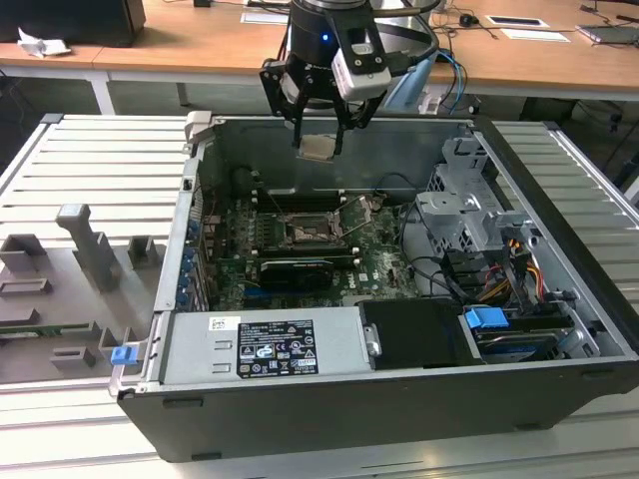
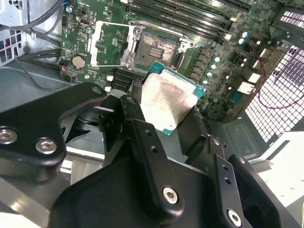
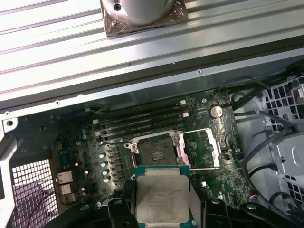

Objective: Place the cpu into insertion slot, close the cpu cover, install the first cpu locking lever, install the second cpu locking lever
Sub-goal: 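Place the cpu into insertion slot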

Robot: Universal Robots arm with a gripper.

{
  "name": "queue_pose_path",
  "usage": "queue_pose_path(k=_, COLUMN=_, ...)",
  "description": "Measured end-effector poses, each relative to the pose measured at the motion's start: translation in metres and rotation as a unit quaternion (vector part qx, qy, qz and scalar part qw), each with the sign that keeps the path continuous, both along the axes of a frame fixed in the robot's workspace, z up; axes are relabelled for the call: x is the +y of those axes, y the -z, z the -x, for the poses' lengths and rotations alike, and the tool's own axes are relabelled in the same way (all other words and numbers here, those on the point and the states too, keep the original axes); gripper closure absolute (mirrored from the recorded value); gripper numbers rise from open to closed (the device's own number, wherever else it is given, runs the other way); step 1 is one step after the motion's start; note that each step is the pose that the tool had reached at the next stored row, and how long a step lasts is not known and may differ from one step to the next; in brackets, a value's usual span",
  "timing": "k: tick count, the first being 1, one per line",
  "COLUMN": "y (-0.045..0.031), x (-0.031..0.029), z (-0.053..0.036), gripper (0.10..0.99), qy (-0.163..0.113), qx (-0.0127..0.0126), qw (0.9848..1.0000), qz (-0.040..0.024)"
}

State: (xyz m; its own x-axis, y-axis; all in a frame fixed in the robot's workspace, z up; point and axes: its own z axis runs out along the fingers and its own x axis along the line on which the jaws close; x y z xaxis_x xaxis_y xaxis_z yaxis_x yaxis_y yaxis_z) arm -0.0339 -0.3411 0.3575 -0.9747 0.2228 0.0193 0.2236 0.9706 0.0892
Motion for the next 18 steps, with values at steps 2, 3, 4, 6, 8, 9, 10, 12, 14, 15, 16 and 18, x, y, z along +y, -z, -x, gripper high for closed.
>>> queue_pose_path(k=2, y=0.0001, x=0.0000, z=0.0000, gripper=0.545, qy=0.007, qx=0.0000, qw=1.0000, qz=0.0005)
queue_pose_path(k=3, y=0.0001, x=0.0000, z=0.0000, gripper=0.545, qy=0.010, qx=-0.0001, qw=0.9999, qz=0.0008)
queue_pose_path(k=4, y=0.0002, x=0.0000, z=0.0000, gripper=0.545, qy=0.015, qx=0.0000, qw=0.9999, qz=0.0015)
queue_pose_path(k=6, y=0.0003, x=0.0000, z=0.0000, gripper=0.545, qy=0.025, qx=0.0000, qw=0.9997, qz=0.0029)
queue_pose_path(k=8, y=0.0006, x=0.0000, z=0.0000, gripper=0.545, qy=0.055, qx=0.0000, qw=0.9985, qz=0.0049)
queue_pose_path(k=9, y=0.0007, x=0.0000, z=0.0000, gripper=0.545, qy=0.063, qx=0.0001, qw=0.9980, qz=0.0054)
queue_pose_path(k=10, y=0.0008, x=0.0000, z=0.0000, gripper=0.545, qy=0.069, qx=0.0001, qw=0.9976, qz=0.0056)
queue_pose_path(k=12, y=0.0010, x=0.0000, z=0.0000, gripper=0.545, qy=0.084, qx=0.0001, qw=0.9965, qz=0.0064)
queue_pose_path(k=14, y=0.0011, x=0.0000, z=0.0000, gripper=0.545, qy=0.095, qx=0.0001, qw=0.9955, qz=0.0070)
queue_pose_path(k=15, y=0.0012, x=0.0000, z=0.0000, gripper=0.545, qy=0.104, qx=0.0001, qw=0.9946, qz=0.0074)
queue_pose_path(k=16, y=0.0012, x=0.0000, z=0.0000, gripper=0.545, qy=0.109, qx=0.0001, qw=0.9940, qz=0.0077)
queue_pose_path(k=18, y=0.0013, x=0.0000, z=0.0000, gripper=0.545, qy=0.119, qx=0.0002, qw=0.9928, qz=0.0081)
